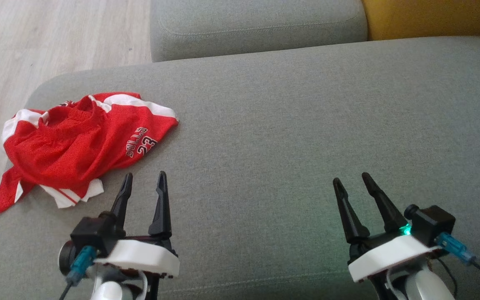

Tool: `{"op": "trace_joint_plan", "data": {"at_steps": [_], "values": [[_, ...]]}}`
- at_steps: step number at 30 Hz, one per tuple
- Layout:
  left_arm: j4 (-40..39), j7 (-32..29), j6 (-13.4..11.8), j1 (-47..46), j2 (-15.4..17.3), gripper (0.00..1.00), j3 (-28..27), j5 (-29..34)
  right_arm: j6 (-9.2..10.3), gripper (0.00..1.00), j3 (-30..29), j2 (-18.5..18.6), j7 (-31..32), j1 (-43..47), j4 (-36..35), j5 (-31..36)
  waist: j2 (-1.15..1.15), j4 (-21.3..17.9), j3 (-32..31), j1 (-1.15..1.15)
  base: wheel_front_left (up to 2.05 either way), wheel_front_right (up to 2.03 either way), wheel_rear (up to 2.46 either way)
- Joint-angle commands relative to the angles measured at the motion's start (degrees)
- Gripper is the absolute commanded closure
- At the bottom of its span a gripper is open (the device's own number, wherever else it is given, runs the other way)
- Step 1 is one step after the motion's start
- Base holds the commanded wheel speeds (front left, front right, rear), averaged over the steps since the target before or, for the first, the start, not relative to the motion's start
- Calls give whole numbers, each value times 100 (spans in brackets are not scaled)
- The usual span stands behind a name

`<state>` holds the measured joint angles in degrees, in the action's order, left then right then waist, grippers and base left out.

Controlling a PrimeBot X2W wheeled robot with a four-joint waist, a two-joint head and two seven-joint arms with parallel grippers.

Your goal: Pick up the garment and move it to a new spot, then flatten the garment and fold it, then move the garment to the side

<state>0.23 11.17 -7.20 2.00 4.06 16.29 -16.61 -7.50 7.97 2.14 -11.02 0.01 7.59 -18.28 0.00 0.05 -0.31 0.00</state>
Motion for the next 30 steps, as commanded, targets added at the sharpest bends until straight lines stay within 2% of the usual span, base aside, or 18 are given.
{"op": "trace_joint_plan", "data": {"at_steps": [1,18,30], "values": [[-259,96,-47,-261,21,0,-88,231,1,0,80,61,-108,-287,-226,218,0,-2,3,0,0,0,0],[-245,380,-156,-209,-54,0,-7,1363,1,0,-73,74,-395,-283,-166,1233,0,16,-17,0,0,0,0],[-122,383,-39,-183,-97,0,-63,1308,1,0,-95,74,-397,-293,-91,1220,0,-11,-22,0,0,0,0]]}}
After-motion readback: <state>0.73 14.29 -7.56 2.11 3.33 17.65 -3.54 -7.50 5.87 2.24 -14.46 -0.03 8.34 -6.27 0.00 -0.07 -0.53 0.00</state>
